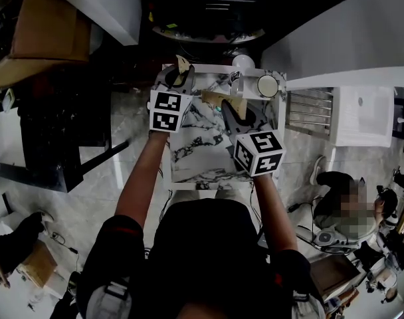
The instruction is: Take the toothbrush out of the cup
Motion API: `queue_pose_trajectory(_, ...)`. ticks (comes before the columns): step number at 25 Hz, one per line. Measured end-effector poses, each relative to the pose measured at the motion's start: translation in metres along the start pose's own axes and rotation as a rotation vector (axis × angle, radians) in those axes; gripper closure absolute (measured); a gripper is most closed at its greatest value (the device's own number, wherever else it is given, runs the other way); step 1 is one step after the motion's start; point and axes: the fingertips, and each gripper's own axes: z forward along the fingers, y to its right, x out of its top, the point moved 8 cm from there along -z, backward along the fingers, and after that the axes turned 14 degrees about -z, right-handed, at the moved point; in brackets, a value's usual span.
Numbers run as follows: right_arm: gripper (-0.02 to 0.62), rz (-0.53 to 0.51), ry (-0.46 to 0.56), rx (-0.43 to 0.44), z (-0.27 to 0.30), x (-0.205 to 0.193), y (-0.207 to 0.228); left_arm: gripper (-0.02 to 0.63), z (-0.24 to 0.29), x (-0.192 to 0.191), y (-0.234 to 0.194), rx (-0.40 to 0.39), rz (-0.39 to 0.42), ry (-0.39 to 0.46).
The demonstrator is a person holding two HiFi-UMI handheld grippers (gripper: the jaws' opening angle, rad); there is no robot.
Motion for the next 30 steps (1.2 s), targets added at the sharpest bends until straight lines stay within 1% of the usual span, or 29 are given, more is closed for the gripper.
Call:
queue_pose_trajectory(5,0.523,-0.020,0.001,0.005,-0.002,0.005,-0.003,0.548,-0.013,0.008,0.001,0.004,-0.012,0.021)
queue_pose_trajectory(9,0.523,-0.035,0.009,0.006,-0.006,0.011,-0.007,0.548,-0.028,0.018,0.004,0.004,-0.002,0.048)
queue_pose_trajectory(18,0.523,-0.072,0.031,0.003,-0.020,0.024,-0.018,0.548,-0.074,0.037,0.017,0.005,-0.028,0.136)
queue_pose_trajectory(23,0.523,-0.098,0.041,-0.005,-0.028,0.030,-0.025,0.549,-0.096,0.040,0.021,0.001,-0.029,0.193)
queue_pose_trajectory(30,0.523,-0.116,0.047,-0.014,-0.039,0.031,-0.036,0.549,-0.113,0.042,0.024,0.001,-0.023,0.221)
